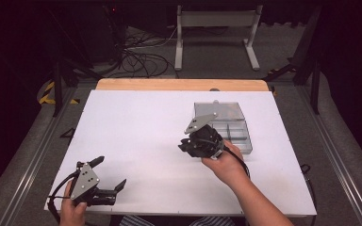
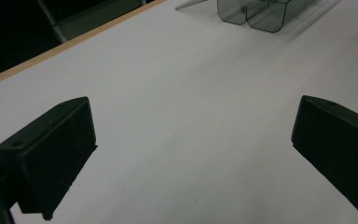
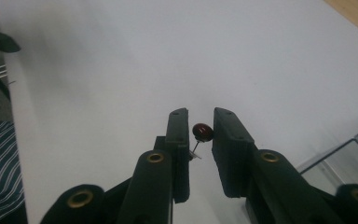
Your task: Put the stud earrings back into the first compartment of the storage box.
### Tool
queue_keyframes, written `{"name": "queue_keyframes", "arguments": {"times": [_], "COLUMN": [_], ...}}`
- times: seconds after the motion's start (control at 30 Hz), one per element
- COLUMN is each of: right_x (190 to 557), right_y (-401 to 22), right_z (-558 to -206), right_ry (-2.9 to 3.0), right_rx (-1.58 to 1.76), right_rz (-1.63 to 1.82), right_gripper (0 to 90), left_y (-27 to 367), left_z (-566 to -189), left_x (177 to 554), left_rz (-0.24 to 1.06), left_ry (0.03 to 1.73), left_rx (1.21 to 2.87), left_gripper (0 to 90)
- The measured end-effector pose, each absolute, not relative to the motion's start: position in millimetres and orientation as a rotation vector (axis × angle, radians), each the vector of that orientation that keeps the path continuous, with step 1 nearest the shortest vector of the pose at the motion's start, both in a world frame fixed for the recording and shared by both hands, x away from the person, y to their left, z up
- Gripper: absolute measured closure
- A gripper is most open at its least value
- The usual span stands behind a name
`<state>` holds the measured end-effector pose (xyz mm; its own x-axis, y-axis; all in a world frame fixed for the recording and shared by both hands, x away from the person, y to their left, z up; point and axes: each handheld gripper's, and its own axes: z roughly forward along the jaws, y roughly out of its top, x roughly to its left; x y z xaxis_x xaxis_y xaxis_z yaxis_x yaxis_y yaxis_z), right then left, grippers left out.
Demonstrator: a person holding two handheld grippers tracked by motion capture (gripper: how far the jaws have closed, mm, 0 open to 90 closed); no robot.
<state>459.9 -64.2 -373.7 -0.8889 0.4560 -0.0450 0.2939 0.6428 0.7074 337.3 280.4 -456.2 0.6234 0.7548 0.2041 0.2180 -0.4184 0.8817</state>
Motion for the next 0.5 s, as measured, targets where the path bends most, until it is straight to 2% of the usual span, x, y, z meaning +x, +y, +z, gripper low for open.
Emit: {"name": "queue_keyframes", "arguments": {"times": [0.5], "right_x": [507.8], "right_y": [-85.2], "right_z": [-384.8], "right_ry": [2.583], "right_rx": [0.813], "right_rz": [1.030], "right_gripper": [79.0], "left_y": [280.9], "left_z": [-456.2], "left_x": [337.4], "left_rz": [0.752], "left_ry": [0.770], "left_rx": [1.950], "left_gripper": [0.2]}}
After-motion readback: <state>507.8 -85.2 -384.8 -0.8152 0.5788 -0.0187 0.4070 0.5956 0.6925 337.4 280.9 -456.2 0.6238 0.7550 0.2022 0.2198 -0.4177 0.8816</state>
